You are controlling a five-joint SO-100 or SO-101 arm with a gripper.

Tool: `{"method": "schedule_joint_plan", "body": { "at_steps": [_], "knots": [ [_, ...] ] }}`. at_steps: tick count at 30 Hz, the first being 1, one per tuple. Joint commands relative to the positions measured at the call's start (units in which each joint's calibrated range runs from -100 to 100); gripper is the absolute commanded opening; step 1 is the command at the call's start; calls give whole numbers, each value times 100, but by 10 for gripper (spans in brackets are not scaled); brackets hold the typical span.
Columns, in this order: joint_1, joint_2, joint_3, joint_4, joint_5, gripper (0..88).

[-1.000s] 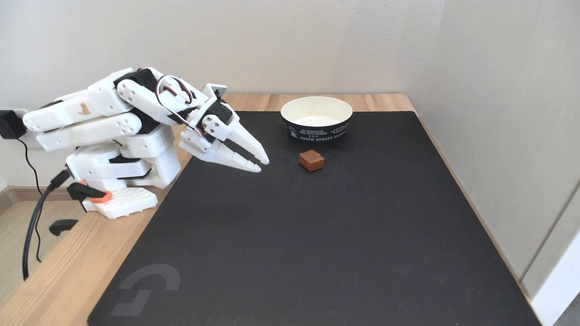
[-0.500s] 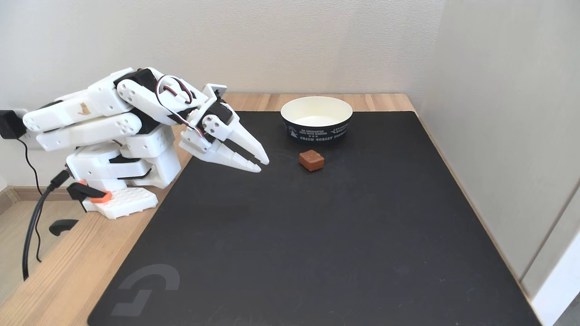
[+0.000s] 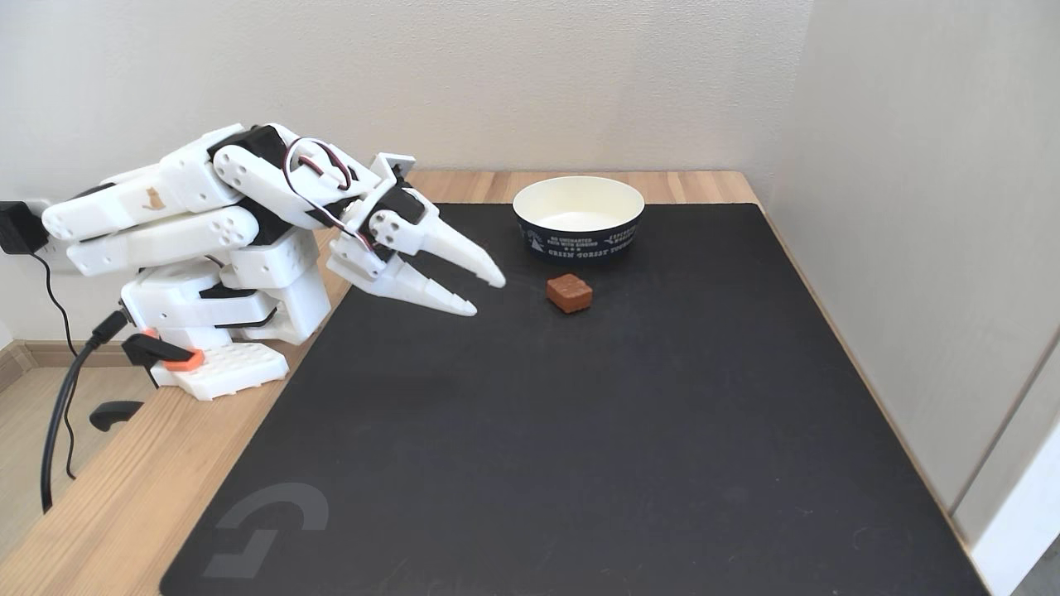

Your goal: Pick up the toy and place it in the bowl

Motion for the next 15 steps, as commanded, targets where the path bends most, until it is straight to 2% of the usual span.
{"method": "schedule_joint_plan", "body": {
  "at_steps": [1, 11, 15],
  "knots": [
    [-32, -75, 70, 20, 41, 357],
    [-40, -67, -48, 105, -6, 362],
    [-283, 417, -976, 511, -622, 359]
  ]
}}
